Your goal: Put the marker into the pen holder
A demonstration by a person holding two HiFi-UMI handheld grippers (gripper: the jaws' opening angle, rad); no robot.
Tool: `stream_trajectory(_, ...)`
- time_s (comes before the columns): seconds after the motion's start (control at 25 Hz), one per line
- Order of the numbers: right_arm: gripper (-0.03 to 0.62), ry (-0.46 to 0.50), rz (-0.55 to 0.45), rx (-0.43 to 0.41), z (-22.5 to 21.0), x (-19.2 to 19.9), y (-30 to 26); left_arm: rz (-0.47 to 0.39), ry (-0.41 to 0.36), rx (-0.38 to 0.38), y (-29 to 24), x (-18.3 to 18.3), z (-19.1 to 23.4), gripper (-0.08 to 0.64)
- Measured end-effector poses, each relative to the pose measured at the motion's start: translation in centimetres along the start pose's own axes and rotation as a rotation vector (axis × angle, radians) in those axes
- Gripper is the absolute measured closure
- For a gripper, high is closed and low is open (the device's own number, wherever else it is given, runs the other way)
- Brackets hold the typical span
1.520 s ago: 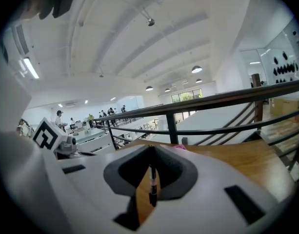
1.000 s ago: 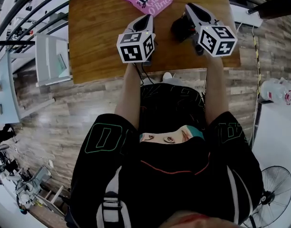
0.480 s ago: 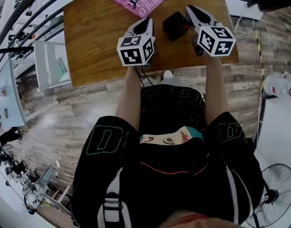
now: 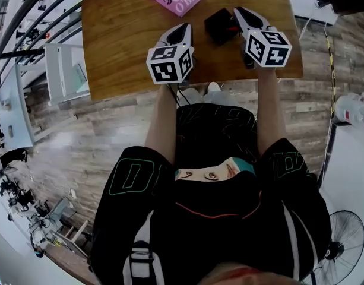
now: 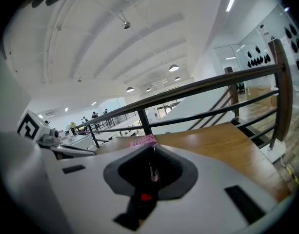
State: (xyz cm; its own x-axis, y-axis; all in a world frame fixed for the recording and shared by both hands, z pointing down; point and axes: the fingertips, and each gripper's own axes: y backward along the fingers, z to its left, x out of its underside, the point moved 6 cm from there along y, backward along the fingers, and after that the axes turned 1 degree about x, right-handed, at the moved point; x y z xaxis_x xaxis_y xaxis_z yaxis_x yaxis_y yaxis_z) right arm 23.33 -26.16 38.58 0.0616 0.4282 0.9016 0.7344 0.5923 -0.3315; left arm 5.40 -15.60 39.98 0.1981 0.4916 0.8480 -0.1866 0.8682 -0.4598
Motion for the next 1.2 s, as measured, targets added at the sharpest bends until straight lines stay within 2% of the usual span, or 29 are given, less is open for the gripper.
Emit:
stream_trajectory(0.24,0.548,0.002,0.058,-0.008,0.0,1.6,-0.4,0.003,0.01,-0.004,-0.2,0.3,-0.1,0.551)
stream_trajectory(0.52,0.543,-0.019,0.049,-0.003,-0.4,2.6,-0.2,0.032,0.024,0.0,-0.4,1.8,-0.4,0.551)
stream_trajectory(0.68,0.518,-0.031,0.015,-0.01,-0.4,2.5,0.1,0.031,0.037,-0.006,-0.2,2.5,-0.4,0.551)
stream_trajectory(0.96,0.577,0.006,-0.07,0.028,-0.1,0.3,0.4,-0.018,0.055,-0.033,0.7,1.6,0.4,0.551)
stream_trajectory(1.2,0.586,0.029,-0.126,-0.019,0.6,-1.9,0.7,-0.09,0.074,-0.065,1.7,0.2,0.9,0.551)
